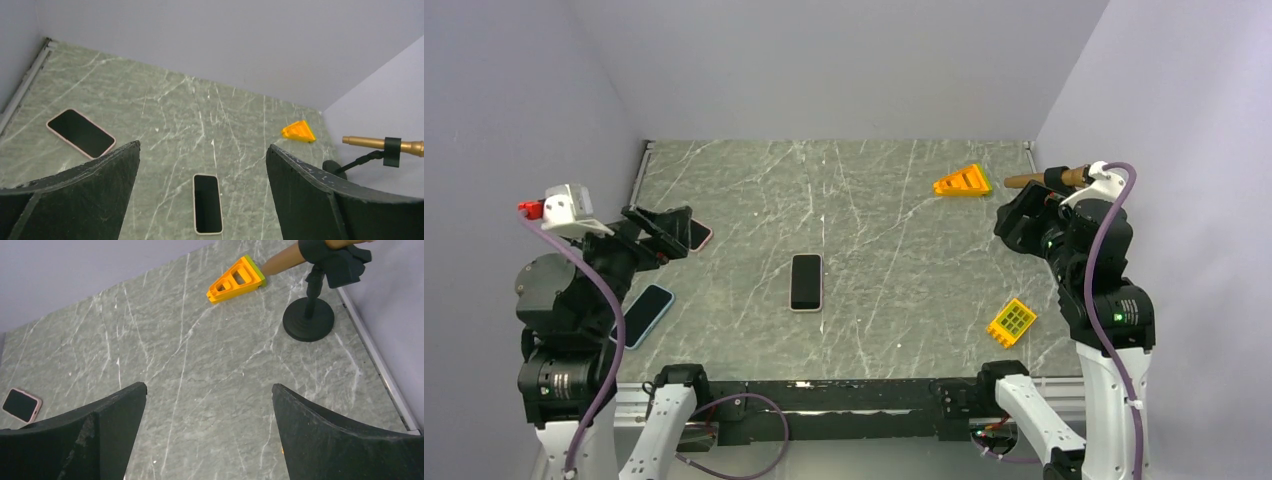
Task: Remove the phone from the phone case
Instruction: Pick up the phone at the center of the board.
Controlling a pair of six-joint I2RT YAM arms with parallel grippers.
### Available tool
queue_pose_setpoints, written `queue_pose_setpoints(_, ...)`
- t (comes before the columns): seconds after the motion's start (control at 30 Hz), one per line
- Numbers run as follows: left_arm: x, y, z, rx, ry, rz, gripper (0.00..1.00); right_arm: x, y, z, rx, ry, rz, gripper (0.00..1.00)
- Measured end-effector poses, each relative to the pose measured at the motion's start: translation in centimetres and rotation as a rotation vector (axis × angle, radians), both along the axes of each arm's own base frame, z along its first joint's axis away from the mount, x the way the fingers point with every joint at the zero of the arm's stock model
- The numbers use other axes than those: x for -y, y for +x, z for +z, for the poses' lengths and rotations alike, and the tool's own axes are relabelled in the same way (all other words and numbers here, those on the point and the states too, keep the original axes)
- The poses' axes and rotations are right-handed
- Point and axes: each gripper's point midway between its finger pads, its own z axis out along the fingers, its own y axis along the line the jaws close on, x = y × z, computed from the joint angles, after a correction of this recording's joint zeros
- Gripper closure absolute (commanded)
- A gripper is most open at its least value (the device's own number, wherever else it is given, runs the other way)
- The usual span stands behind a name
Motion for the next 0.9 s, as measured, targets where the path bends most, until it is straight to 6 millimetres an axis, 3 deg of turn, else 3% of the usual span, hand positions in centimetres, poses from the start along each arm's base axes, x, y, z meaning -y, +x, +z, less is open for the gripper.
queue_pose_setpoints(0.13,0.1,0.8,-2.4,-0.082,0.000,-0.007,0.01,0.0,-0.2,0.2,0.008,0.000,-0.001,0.00)
queue_pose_setpoints(0.23,0.2,1.8,-5.1,-0.163,0.000,-0.018,0.01,-1.5,-0.3,0.0,0.003,0.023,0.084,0.00)
queue_pose_setpoints(0.33,0.6,3.0,-9.8,-0.294,-0.006,-0.046,0.01,-3.4,-0.4,-0.8,-0.019,0.061,0.186,0.00)
queue_pose_setpoints(0.47,1.0,4.0,-17.7,-0.535,-0.027,-0.070,0.02,-5.0,0.0,-3.0,-0.096,0.108,0.264,0.00)
queue_pose_setpoints(0.6,0.3,3.1,-24.4,-0.774,-0.065,-0.003,0.01,-6.2,0.6,-5.1,-0.175,0.148,0.309,0.00)
queue_pose_setpoints(0.7,0.2,1.6,-28.2,-0.885,-0.095,0.061,0.00,-7.1,1.3,-6.6,-0.230,0.189,0.340,0.00)
queue_pose_setpoints(0.8,1.3,0.2,-30.6,-0.925,-0.123,0.051,0.01,-7.9,1.9,-7.3,-0.260,0.221,0.368,0.00)
queue_pose_setpoints(0.9,2.7,0.0,-32.0,-0.932,-0.131,0.007,0.01,-8.4,2.2,-7.3,-0.255,0.235,0.398,0.00)
